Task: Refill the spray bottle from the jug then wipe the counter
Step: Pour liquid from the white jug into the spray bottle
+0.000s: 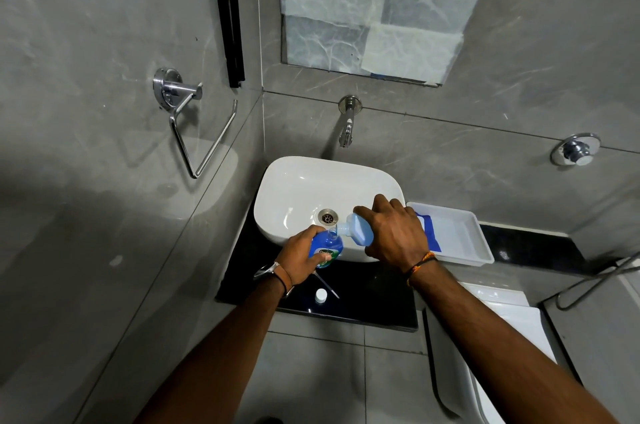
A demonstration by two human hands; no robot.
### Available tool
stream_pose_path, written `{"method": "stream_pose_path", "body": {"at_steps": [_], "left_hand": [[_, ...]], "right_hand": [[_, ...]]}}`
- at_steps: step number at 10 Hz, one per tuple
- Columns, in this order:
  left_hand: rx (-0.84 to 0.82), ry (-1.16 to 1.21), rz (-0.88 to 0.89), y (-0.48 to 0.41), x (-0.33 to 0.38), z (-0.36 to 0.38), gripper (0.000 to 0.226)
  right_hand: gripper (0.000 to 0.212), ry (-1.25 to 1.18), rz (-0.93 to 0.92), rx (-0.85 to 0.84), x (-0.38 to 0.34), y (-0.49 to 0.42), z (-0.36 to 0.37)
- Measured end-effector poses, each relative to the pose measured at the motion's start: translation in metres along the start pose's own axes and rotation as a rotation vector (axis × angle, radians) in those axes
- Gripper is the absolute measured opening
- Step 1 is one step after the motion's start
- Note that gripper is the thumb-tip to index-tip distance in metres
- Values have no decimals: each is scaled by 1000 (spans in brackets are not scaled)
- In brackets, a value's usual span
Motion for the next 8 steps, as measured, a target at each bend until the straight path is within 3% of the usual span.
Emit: {"method": "stream_pose_path", "body": {"at_steps": [8], "left_hand": [[3, 18, -13, -3, -3, -1, 50]], "right_hand": [[78, 28, -32, 25, -1, -9, 2]]}}
Point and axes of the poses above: each hand's wrist, its own y-axis away from the middle knuckle, its own z-axis out of the palm, x = y × z, the point moved 6 cm from there along -y, towards the middle knuckle, and after that the axes turned 13 degrees about y, right-handed, at the moved point
